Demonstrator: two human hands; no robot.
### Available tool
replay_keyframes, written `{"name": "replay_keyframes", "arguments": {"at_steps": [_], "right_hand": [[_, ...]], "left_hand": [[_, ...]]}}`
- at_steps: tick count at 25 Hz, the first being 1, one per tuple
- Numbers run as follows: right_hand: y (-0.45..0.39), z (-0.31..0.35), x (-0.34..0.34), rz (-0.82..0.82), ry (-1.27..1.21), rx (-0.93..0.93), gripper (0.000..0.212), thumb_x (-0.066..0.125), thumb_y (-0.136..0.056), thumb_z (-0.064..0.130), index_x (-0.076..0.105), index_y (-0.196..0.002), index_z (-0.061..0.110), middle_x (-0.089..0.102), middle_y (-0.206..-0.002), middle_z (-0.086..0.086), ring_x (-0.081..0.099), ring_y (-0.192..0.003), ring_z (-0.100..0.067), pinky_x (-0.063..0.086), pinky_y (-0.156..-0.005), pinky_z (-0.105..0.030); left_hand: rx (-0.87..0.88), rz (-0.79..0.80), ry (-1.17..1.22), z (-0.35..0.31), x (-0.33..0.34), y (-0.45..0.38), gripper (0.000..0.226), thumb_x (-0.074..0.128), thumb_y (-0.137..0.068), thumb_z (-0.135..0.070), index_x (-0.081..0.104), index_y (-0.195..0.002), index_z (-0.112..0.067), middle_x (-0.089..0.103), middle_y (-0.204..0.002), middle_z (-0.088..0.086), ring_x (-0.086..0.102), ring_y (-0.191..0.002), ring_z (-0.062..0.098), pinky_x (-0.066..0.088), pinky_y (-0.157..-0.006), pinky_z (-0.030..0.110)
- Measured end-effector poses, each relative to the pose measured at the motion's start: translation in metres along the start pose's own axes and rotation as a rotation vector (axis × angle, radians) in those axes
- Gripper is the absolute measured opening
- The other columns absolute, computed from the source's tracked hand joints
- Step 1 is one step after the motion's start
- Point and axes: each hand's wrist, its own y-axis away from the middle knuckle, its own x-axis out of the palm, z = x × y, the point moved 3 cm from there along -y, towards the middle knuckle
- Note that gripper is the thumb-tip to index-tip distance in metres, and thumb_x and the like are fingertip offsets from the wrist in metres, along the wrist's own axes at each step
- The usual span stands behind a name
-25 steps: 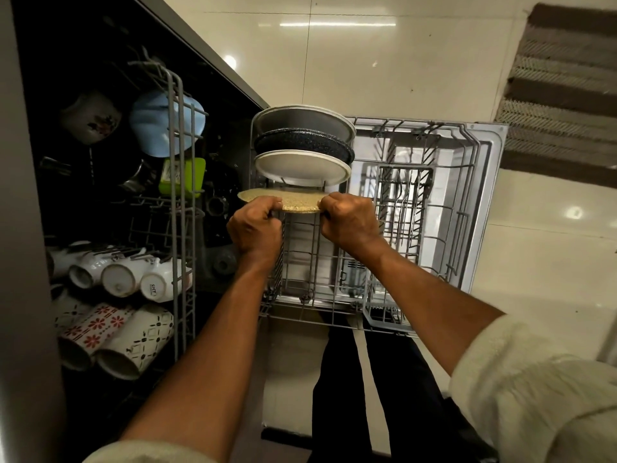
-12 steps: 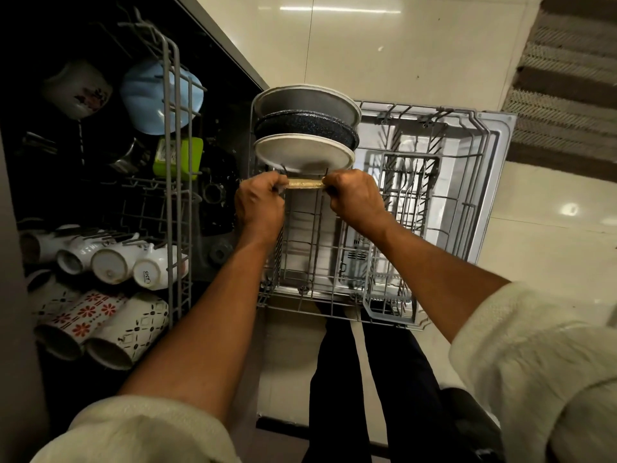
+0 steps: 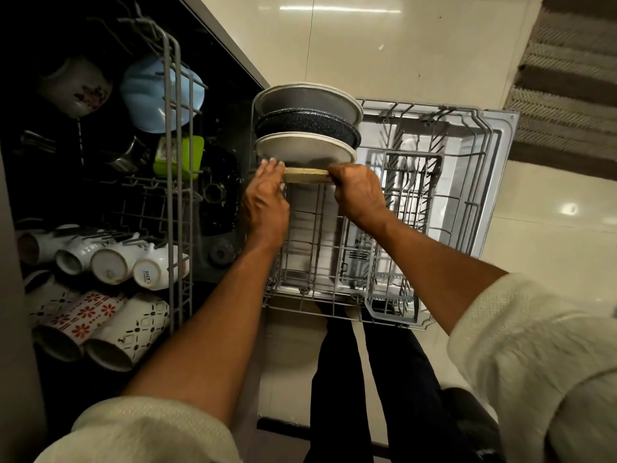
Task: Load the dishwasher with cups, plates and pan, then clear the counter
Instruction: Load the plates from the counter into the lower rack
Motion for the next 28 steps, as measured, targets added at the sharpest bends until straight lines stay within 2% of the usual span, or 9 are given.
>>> {"name": "replay_keyframes", "arguments": {"at_steps": [3,6,8,10,12,16,18,22,28], "right_hand": [[-0.001,-0.004,-0.003,-0.021,-0.016,0.035,0.015,0.059,-0.097,0.005,0.073,-0.103,0.007,0.073,-0.089,-0.013,0.058,-0.068,-0.018,0.034,-0.067,-0.019],[-0.011,-0.014,0.0,0.109,-0.117,0.147,0.024,0.057,-0.101,0.013,0.07,-0.12,0.013,0.073,-0.109,-0.01,0.062,-0.082,-0.012,0.041,-0.074,-0.015],[-0.017,-0.018,0.002,0.148,-0.122,0.168,0.026,0.055,-0.102,0.014,0.068,-0.124,0.011,0.072,-0.113,-0.012,0.056,-0.083,-0.01,0.037,-0.074,-0.014],[-0.016,-0.017,0.001,0.125,-0.108,0.143,0.029,0.055,-0.102,0.014,0.066,-0.128,0.014,0.071,-0.112,-0.011,0.055,-0.082,-0.01,0.038,-0.073,-0.014],[-0.008,-0.013,0.001,0.033,-0.077,0.048,0.033,0.055,-0.1,0.011,0.063,-0.132,0.016,0.07,-0.114,-0.008,0.065,-0.086,-0.015,0.046,-0.074,-0.016],[0.008,-0.004,0.013,-0.057,-0.024,-0.029,0.048,0.056,-0.091,-0.009,0.056,-0.138,-0.002,0.064,-0.127,-0.023,0.066,-0.107,-0.034,0.056,-0.092,-0.037],[0.008,0.001,0.015,-0.019,-0.004,-0.003,0.055,0.052,-0.089,-0.012,0.048,-0.144,-0.004,0.058,-0.135,-0.024,0.059,-0.119,-0.036,0.052,-0.103,-0.042],[0.005,0.006,0.01,0.108,0.047,0.007,0.067,0.054,-0.089,-0.009,0.034,-0.152,-0.001,0.048,-0.147,-0.022,0.049,-0.132,-0.033,0.042,-0.114,-0.037],[0.022,0.015,0.004,0.2,0.091,0.021,0.08,0.057,-0.092,-0.002,0.012,-0.158,0.0,0.018,-0.164,-0.021,0.02,-0.152,-0.033,0.02,-0.125,-0.039]], "left_hand": [[-0.009,0.048,0.04,-0.006,0.002,-0.017,0.043,0.055,-0.09,0.012,0.06,-0.13,-0.001,0.056,-0.14,0.016,0.05,-0.134,0.025,0.027,-0.112,0.014],[-0.037,0.131,0.017,-0.01,0.007,-0.027,0.047,0.053,-0.091,0.01,0.054,-0.137,-0.002,0.048,-0.148,0.016,0.042,-0.141,0.024,0.025,-0.117,0.019],[-0.053,0.144,-0.004,-0.011,0.009,-0.026,0.051,0.053,-0.091,0.009,0.051,-0.141,-0.003,0.043,-0.152,0.015,0.037,-0.144,0.023,0.019,-0.116,0.017],[-0.054,0.145,-0.031,-0.012,0.01,-0.023,0.056,0.054,-0.089,0.009,0.047,-0.144,-0.002,0.039,-0.154,0.015,0.032,-0.146,0.024,0.015,-0.116,0.017],[-0.062,0.176,-0.068,-0.01,0.01,-0.022,0.065,0.056,-0.086,0.01,0.04,-0.148,-0.002,0.032,-0.158,0.016,0.025,-0.149,0.024,0.012,-0.118,0.019],[-0.111,0.249,-0.135,-0.004,0.008,-0.022,0.085,0.063,-0.082,0.007,0.022,-0.155,-0.003,0.014,-0.164,0.016,0.009,-0.153,0.026,0.008,-0.122,0.027],[-0.088,0.255,-0.127,-0.005,0.008,-0.02,0.09,0.064,-0.079,0.008,0.019,-0.156,-0.004,0.011,-0.165,0.015,0.006,-0.153,0.026,0.008,-0.124,0.03],[-0.011,0.3,-0.087,-0.014,0.011,-0.012,0.094,0.06,-0.075,0.014,0.016,-0.156,-0.005,0.007,-0.165,0.014,0.002,-0.153,0.025,0.007,-0.125,0.031],[-0.055,0.368,-0.237,-0.021,0.005,0.004,0.109,0.073,-0.077,-0.003,0.0,-0.157,-0.005,-0.008,-0.166,0.013,-0.009,-0.153,0.025,0.003,-0.125,0.037]]}}
